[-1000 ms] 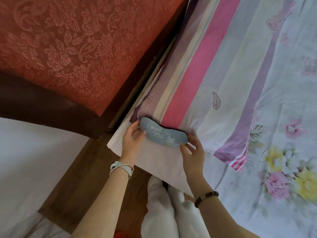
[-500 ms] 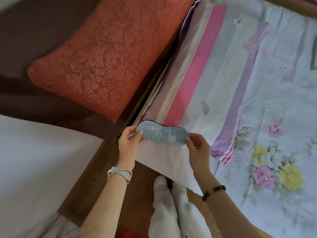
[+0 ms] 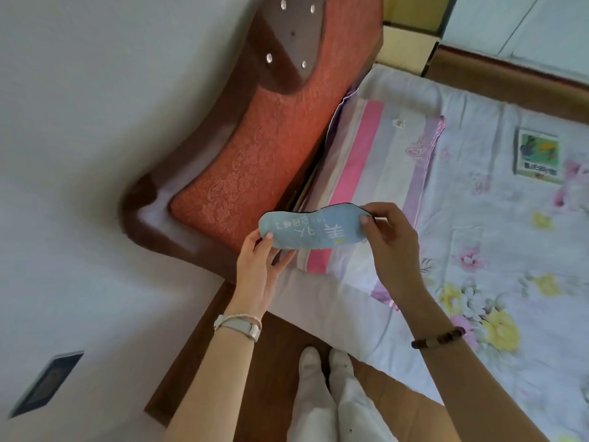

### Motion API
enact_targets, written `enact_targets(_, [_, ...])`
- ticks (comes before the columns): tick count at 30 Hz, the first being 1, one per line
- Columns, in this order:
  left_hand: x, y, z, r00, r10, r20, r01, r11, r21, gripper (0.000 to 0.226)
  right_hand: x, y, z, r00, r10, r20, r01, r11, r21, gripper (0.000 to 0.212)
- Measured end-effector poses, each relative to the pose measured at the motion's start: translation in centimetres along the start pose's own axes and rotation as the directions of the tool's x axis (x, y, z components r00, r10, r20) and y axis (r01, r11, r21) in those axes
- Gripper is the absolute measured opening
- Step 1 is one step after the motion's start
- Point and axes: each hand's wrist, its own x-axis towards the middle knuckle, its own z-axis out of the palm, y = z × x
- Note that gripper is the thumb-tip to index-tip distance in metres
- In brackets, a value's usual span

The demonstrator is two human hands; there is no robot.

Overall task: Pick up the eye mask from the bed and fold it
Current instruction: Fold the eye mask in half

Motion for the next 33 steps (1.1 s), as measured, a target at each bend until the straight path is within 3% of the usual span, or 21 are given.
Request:
enact_targets(6, [-1.3,-0.5,2.0,0.996,-0.087,0.037,0.09,0.993,-0.074,0.04,-0.2,-3.1,-1.3,0.994,-0.08,0.071,0.085,0.995,-0.06,0.036])
enact_targets(10, [-1.4,-1.2,3.2,0.987,-0.149,0.063,0.153,0.985,-0.075,0.038,-0.6,-3.4,-1.9,0.973,-0.198,0.116,0.214,0.966,-0.144,0.02])
enact_targets(14, [-1.4,-1.9,4.6,0.947,-0.308,0.086,0.32,0.918,-0.237,0.037,-1.2,-3.6,-2.5,0.899,-0.383,0.211,0.425,0.88,-0.211,0.018])
enact_targets(17, [-1.3,-2.1,5.9,0.929,-0.333,0.164,0.369,0.874,-0.315,0.031,-2.1,-3.3,-3.0,0.837,-0.451,0.309,0.521,0.829,-0.201,0.019])
enact_targets(20, [-1.2,-2.0,6.8,0.93,-0.312,0.197,0.358,0.892,-0.276,0.026,-3.4,-2.5,-3.5,0.778,-0.495,0.386,0.601,0.767,-0.227,0.018])
enact_targets(22, [-0.8,-2.2,6.8,0.934,-0.318,0.162,0.351,0.902,-0.25,0.047,-4.1,-2.0,-4.0,0.756,-0.508,0.413,0.629,0.738,-0.243,0.018])
enact_targets(25, [-0.5,-2.0,6.8,0.931,-0.344,0.125,0.364,0.908,-0.208,0.06,-4.6,-1.7,-4.6,0.743,-0.514,0.429,0.65,0.706,-0.281,0.016])
enact_targets(33, [-0.9,-1.5,8.3,0.91,-0.343,0.232,0.375,0.92,-0.111,0.066,-4.0,-2.7,-5.5,0.728,-0.506,0.462,0.663,0.692,-0.286,0.02])
